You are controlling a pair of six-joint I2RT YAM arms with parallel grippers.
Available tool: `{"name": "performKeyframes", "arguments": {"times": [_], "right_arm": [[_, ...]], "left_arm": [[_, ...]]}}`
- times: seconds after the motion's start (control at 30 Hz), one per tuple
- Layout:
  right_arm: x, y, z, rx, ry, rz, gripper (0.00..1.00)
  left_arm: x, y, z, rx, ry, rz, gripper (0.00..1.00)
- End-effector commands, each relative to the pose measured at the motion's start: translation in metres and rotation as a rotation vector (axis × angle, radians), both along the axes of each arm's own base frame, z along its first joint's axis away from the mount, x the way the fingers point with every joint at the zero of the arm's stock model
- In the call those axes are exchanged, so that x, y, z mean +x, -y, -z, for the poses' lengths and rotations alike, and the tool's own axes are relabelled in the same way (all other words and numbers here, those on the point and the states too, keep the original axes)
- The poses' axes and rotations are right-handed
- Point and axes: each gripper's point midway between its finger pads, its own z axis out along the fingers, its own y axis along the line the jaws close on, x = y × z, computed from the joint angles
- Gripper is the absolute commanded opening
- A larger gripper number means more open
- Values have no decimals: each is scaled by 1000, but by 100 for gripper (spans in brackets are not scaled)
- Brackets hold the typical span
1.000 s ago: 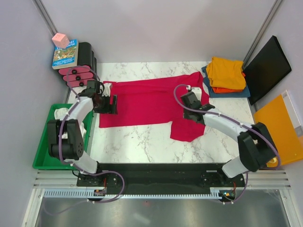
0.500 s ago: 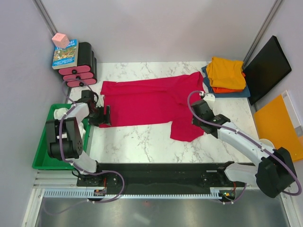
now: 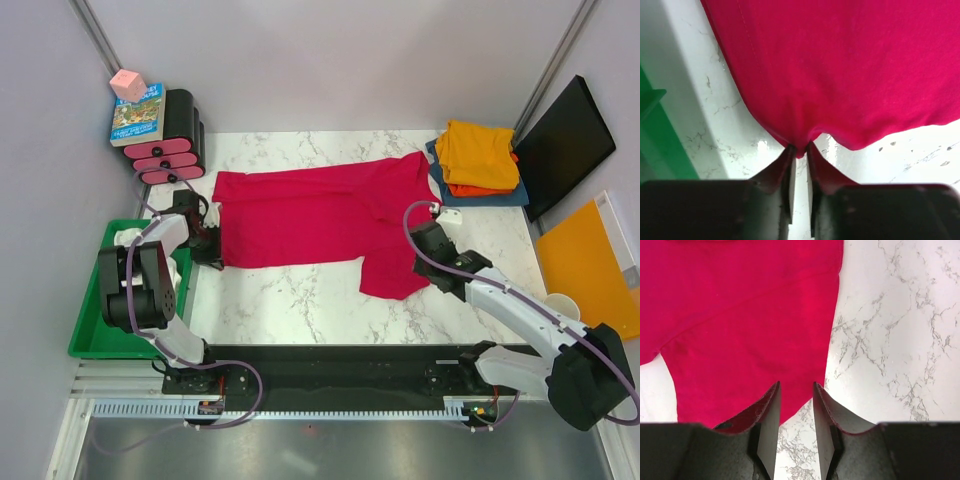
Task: Fold and stack the t-shirts
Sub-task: Grap the side of the flattened tshirt closest away from the robot with both arms
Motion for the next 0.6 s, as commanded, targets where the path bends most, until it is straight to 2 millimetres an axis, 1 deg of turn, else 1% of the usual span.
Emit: {"name": "performKeyframes", "arguments": {"times": [0.0, 0.07, 0.17, 0.2, 0.27, 0.37, 0.57], "right_arm": [[-5, 3, -8, 23, 20, 24, 41], [-11, 2, -4, 34, 1, 13, 44], [-23, 1, 10, 45, -49, 1, 47], [-26, 2, 15, 47, -61, 5, 47], [-27, -2, 15, 58, -66, -5, 50], [-30, -4, 24, 61, -107, 8, 52], [-48, -9, 42, 105, -187, 46, 55]], "left_arm": [[8, -1, -9, -11, 24, 11, 12], [8, 0, -9, -10, 26, 16, 11], [8, 0, -9, -14, 28, 22, 3], [8, 0, -9, -12, 28, 22, 2], [8, 1, -9, -19, 27, 24, 2], [9, 2, -12, -23, 39, 27, 2], [13, 2, -18, -23, 59, 23, 2]]}}
